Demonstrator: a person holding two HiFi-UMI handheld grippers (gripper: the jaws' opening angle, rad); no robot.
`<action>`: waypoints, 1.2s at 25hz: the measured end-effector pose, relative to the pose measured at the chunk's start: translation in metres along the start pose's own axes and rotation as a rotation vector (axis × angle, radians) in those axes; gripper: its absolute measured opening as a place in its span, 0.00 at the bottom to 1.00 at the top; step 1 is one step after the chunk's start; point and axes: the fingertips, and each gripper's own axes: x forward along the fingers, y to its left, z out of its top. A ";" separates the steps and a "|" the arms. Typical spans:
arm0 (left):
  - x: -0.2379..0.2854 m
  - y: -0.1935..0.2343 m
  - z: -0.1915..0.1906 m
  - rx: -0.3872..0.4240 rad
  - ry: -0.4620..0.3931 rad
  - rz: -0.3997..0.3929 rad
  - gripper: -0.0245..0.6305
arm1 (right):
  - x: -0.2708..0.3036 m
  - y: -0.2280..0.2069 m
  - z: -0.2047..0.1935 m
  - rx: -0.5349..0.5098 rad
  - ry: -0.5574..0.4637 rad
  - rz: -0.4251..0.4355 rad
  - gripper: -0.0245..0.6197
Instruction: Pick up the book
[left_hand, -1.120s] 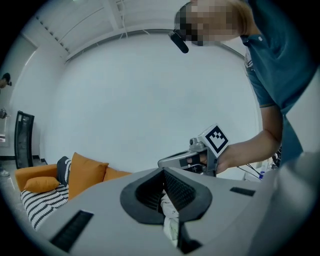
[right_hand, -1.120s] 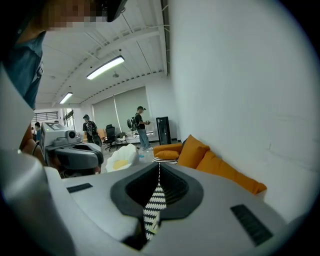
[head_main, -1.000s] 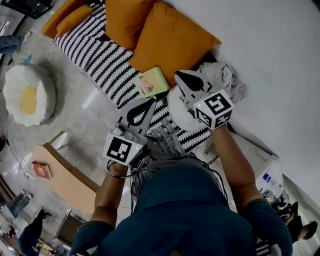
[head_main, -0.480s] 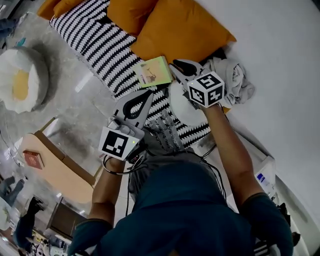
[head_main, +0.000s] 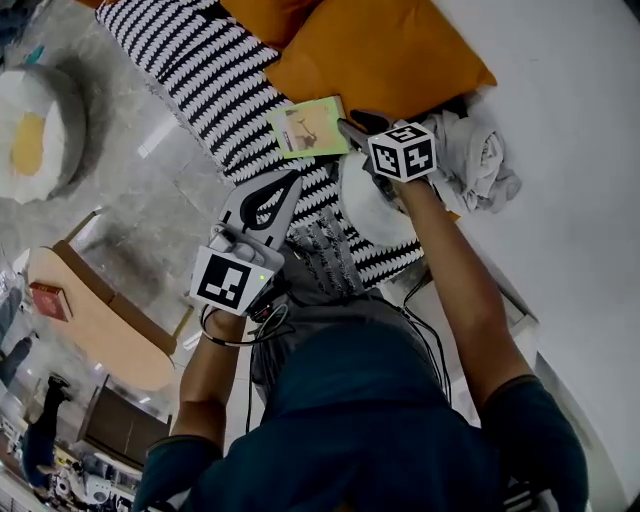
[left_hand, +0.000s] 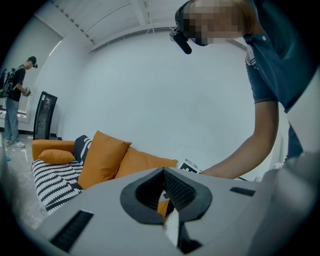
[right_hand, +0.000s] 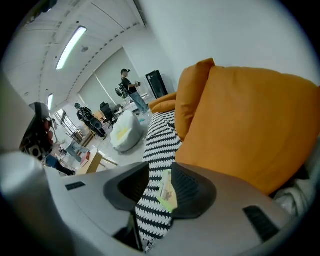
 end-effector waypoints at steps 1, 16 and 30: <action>-0.001 0.002 -0.003 -0.006 0.002 0.004 0.04 | 0.006 -0.004 -0.006 0.010 0.018 -0.003 0.25; 0.001 0.030 -0.038 -0.100 0.006 0.044 0.04 | 0.064 -0.055 -0.074 0.106 0.212 -0.043 0.33; 0.004 0.044 -0.061 -0.147 0.013 0.077 0.04 | 0.097 -0.081 -0.106 0.227 0.278 -0.008 0.33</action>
